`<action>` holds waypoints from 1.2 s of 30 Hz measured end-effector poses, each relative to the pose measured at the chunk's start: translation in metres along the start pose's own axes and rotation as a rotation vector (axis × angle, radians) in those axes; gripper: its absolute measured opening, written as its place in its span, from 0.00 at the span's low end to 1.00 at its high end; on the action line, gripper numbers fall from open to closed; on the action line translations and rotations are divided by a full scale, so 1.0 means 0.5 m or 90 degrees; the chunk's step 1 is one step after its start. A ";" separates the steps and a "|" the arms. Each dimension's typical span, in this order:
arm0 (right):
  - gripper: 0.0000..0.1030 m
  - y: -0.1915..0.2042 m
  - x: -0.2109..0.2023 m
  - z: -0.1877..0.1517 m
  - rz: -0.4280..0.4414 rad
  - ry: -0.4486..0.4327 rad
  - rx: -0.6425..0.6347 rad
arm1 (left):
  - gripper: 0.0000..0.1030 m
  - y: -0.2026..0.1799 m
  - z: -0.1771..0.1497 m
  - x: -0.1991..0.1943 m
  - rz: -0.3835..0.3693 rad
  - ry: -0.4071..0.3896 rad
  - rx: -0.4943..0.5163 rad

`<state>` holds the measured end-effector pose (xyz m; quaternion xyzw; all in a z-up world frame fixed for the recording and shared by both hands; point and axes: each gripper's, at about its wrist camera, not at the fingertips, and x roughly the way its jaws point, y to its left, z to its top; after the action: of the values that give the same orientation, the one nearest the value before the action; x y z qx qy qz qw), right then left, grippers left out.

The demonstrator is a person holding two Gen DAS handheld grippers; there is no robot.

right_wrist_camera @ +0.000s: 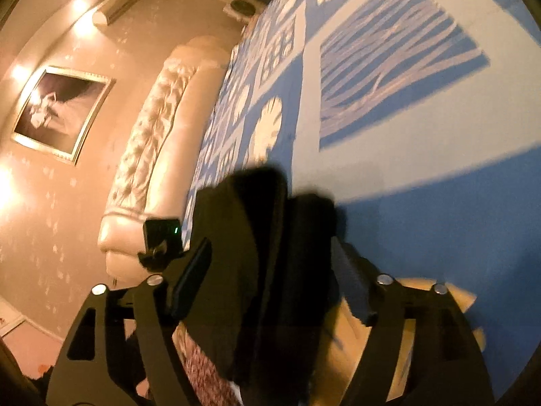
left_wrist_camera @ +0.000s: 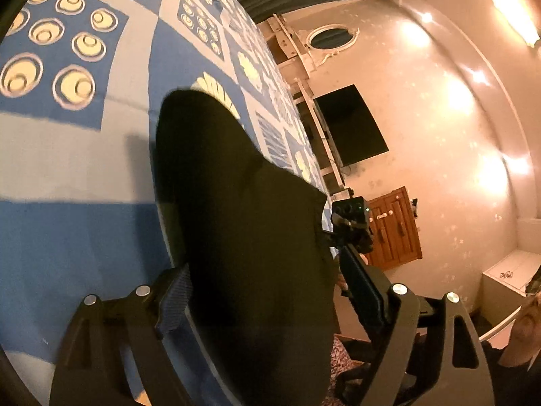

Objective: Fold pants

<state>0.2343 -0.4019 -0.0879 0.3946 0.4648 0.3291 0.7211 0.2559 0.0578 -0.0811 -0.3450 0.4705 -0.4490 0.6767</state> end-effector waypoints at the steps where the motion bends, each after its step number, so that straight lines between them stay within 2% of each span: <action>1: 0.73 -0.003 0.000 0.011 0.000 -0.012 0.007 | 0.80 0.006 0.006 -0.006 -0.006 -0.007 -0.007; 8: 0.76 -0.007 0.051 0.066 0.000 0.012 0.014 | 0.82 0.063 0.044 -0.037 -0.043 -0.110 -0.052; 16: 0.75 -0.008 0.094 0.100 0.021 0.044 0.019 | 0.82 0.068 0.100 -0.001 -0.008 -0.102 -0.048; 18: 0.72 -0.007 0.102 0.102 0.016 0.048 0.014 | 0.82 0.069 0.105 -0.005 -0.001 -0.096 -0.026; 20: 0.62 -0.010 0.106 0.100 0.008 0.050 0.013 | 0.82 0.069 0.101 -0.006 0.012 -0.090 -0.007; 22: 0.58 -0.017 0.109 0.102 0.010 0.050 0.019 | 0.77 0.067 0.097 -0.005 0.031 -0.088 -0.001; 23: 0.55 -0.018 0.111 0.102 0.010 0.049 0.020 | 0.66 0.068 0.100 0.000 0.051 -0.084 0.003; 24: 0.53 -0.020 0.111 0.102 0.010 0.049 0.022 | 0.49 0.070 0.100 0.005 0.091 -0.073 0.007; 25: 0.52 -0.020 0.114 0.102 0.009 0.049 0.023 | 0.44 0.077 0.106 0.011 0.112 -0.064 0.008; 28: 0.49 -0.018 0.114 0.098 0.010 0.049 0.023 | 0.39 0.082 0.101 0.005 0.109 -0.061 0.010; 32: 0.38 -0.019 0.116 0.097 0.008 0.047 0.027 | 0.31 0.096 0.095 0.000 0.102 -0.066 0.005; 36: 0.33 -0.033 0.109 0.092 0.010 0.042 0.027 | 0.30 0.097 0.092 -0.006 0.096 -0.070 0.010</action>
<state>0.2981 -0.3759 -0.1126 0.4027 0.4923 0.3378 0.6938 0.3126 0.0798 -0.1087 -0.3271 0.4536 -0.3809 0.7363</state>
